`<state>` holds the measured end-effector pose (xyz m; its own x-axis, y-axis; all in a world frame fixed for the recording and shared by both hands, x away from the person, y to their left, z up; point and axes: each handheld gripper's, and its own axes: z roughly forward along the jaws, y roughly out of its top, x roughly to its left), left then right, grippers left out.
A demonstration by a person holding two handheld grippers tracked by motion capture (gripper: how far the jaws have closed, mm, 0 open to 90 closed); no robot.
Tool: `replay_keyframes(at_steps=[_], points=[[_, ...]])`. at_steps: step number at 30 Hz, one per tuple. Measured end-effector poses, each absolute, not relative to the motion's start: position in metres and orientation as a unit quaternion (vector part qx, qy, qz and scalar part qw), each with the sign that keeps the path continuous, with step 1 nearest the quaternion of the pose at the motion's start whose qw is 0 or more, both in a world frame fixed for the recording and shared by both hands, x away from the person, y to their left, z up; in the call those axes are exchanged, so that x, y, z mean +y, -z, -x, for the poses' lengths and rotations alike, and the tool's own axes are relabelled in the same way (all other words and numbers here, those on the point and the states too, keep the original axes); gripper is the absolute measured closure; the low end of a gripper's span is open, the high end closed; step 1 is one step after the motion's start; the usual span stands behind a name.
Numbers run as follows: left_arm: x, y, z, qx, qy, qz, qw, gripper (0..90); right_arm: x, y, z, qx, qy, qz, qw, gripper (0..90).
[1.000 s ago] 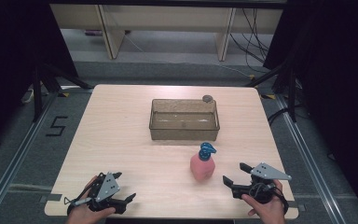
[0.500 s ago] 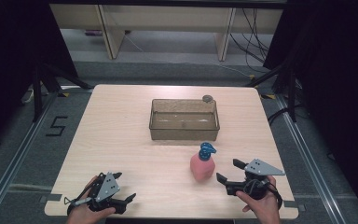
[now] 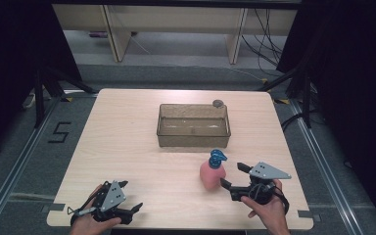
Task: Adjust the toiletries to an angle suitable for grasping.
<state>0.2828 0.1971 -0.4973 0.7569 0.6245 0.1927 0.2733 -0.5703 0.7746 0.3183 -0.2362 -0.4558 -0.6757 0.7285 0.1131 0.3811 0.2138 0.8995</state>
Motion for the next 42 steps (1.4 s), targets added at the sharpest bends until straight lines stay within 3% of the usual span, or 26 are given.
replay_keyframes(at_steps=[16,23,42], points=[[0.197,0.497,-0.283,0.264,-0.231,-0.855,0.382,14.8,-0.22,0.451,-0.328,0.762,-0.512,-0.361,0.165,16.7],[0.196,0.498,-0.282,0.265,-0.234,-0.855,0.38,14.8,-0.218,0.449,-0.334,0.767,-0.507,-0.349,0.184,16.9],[0.194,0.499,-0.285,0.264,-0.23,-0.856,0.381,14.8,-0.208,0.447,-0.346,0.77,-0.509,-0.345,0.169,19.0]])
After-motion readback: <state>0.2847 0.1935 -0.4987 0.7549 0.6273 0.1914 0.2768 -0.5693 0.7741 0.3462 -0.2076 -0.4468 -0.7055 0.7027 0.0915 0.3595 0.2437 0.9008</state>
